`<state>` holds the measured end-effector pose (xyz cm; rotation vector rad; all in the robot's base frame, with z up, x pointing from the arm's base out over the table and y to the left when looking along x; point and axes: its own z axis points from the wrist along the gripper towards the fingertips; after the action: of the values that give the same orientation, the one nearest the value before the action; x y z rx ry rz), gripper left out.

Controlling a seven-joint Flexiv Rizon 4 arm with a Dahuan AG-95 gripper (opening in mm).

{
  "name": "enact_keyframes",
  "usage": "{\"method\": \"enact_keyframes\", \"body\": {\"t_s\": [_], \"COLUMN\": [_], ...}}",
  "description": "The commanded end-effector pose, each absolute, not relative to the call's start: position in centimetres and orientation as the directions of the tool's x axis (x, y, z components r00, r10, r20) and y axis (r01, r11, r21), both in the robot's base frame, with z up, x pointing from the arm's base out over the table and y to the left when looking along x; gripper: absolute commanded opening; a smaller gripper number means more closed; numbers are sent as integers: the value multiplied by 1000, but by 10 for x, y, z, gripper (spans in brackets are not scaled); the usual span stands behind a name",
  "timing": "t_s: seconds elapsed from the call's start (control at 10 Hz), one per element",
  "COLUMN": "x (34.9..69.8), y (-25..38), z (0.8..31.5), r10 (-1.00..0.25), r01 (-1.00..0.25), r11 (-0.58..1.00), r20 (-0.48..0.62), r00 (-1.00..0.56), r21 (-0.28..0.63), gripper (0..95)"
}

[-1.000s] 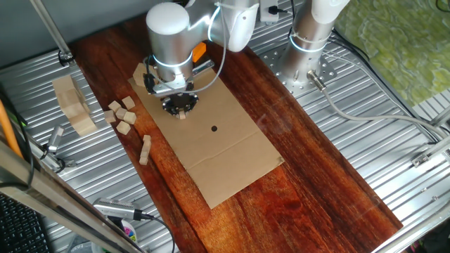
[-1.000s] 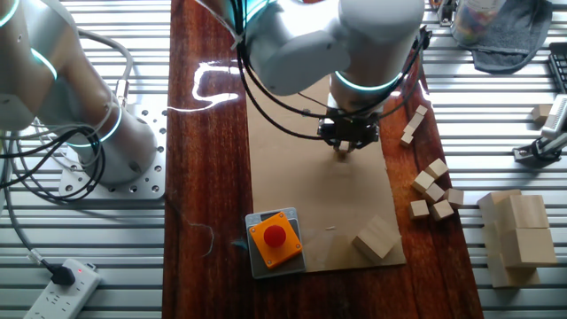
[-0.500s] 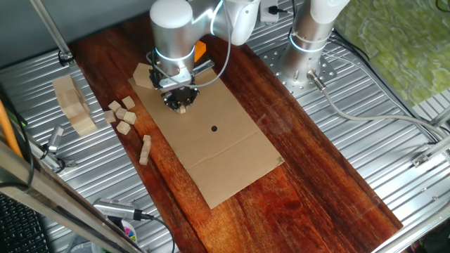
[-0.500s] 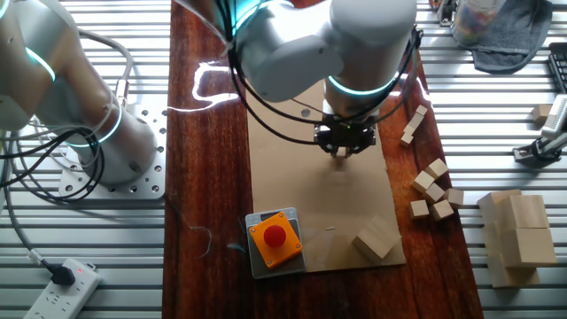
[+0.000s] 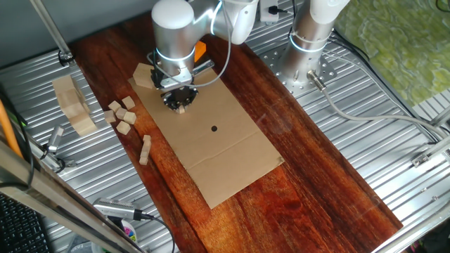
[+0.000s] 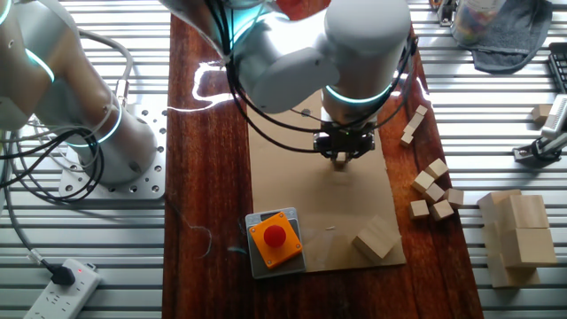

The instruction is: Stack the blocks into a pyramid shape

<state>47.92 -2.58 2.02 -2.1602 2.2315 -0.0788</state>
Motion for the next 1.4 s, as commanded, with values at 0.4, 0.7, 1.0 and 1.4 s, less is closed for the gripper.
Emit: {"method": "enact_keyframes", "body": {"t_s": [0.4,0.7,1.0,1.4], "x": [481,481,482,482], "y": [-27,-27,-26,-26], "z": [13,12,11,11], "r10": [-1000,-1000,-1000,-1000], "r01": [-998,-998,-998,-998], "r11": [24,21,19,11], "r20": [1,9,11,14], "r00": [-24,-22,-20,-12], "r21": [-57,-59,-54,-58], "gripper": [0,190,380,380]}}
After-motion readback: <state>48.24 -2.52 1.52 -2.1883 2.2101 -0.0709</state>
